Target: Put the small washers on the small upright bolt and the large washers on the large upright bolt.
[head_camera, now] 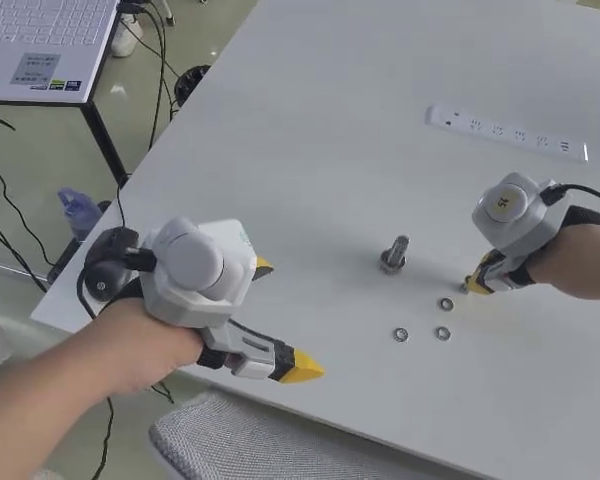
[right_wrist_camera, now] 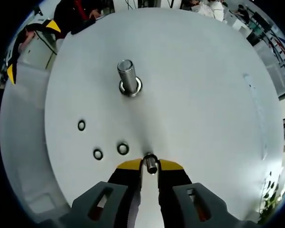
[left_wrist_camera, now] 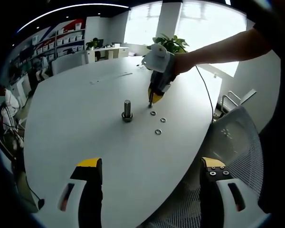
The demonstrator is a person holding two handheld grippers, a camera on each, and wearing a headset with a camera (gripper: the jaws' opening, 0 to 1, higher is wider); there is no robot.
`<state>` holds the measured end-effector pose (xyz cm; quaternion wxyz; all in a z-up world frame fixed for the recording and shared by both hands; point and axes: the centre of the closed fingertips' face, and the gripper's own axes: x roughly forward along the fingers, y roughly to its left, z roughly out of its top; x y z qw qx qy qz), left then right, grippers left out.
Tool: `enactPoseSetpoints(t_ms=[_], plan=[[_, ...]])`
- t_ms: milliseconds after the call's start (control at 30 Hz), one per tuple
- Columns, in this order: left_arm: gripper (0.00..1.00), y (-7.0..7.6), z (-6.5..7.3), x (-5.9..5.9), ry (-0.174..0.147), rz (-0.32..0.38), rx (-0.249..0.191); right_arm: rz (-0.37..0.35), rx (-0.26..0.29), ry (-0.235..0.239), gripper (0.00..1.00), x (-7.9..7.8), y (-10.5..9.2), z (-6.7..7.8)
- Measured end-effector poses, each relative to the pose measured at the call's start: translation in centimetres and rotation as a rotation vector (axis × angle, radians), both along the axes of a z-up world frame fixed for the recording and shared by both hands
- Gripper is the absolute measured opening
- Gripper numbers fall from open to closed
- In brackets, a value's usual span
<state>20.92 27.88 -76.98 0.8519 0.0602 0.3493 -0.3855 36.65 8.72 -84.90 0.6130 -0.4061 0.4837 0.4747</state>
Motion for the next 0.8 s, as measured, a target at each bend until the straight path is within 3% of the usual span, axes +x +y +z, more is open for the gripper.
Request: enactPoseSetpoints(t_ms=[800], plan=[[0.82,0.3,-0.3,0.1,0.009,0.005,0.001,0.02,-0.005,-0.001,0.13,-0.3,-0.4,-1.3]])
